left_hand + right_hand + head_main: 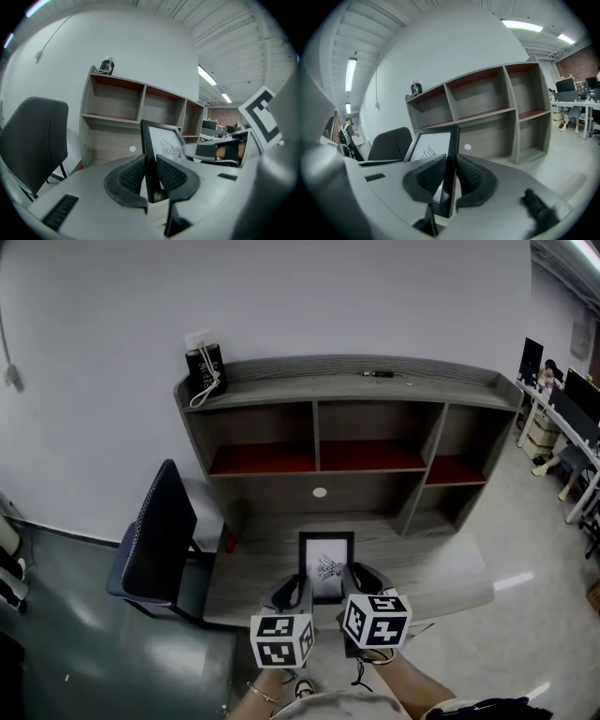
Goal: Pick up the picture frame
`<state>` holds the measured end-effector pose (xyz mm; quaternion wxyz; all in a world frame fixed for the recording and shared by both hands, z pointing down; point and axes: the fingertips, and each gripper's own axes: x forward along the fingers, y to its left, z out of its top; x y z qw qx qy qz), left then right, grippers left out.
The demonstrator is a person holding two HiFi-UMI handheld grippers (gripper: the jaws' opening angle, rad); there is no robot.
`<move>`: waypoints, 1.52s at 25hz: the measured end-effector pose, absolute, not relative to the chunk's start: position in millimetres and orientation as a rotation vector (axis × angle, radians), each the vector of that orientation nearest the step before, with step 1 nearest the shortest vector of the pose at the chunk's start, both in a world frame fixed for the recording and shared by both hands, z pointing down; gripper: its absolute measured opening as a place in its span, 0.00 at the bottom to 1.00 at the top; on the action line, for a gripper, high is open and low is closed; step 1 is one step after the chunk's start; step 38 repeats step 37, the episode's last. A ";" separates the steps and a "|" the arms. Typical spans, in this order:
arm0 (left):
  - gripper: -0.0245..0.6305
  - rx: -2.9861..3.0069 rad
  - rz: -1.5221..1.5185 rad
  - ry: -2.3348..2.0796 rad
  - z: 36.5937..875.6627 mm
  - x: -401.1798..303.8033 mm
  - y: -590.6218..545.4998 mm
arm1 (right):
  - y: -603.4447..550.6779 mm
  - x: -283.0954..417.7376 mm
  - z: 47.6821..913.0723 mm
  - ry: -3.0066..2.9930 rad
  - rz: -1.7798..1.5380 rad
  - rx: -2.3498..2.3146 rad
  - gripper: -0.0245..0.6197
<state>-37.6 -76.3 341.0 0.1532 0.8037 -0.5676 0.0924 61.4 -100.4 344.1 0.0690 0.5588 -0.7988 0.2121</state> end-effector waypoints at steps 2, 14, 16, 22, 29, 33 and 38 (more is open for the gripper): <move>0.16 2.304 0.261 -1.635 339.3 -35.9 -73.1 | -97.1 63.0 342.9 -2.412 0.637 1.677 0.15; 0.16 2.301 0.258 -1.635 341.9 -33.9 -62.8 | -87.6 64.6 341.5 -2.411 0.599 1.668 0.15; 0.16 2.300 0.250 -1.633 341.7 -34.7 -62.6 | -87.7 63.8 339.9 -2.408 0.584 1.670 0.15; 0.16 2.298 0.254 -1.632 342.1 -42.3 -63.3 | -88.2 56.5 340.8 -2.405 0.590 1.667 0.15; 0.16 2.303 0.259 -1.625 343.4 -46.6 -64.7 | -89.1 51.9 340.8 -2.403 0.581 1.667 0.15; 0.16 2.309 0.262 -1.618 344.1 -48.0 -66.3 | -90.7 50.4 341.6 -2.397 0.580 1.670 0.15; 0.16 2.311 0.269 -1.614 345.7 -50.4 -68.0 | -92.6 47.8 343.5 -2.393 0.583 1.665 0.15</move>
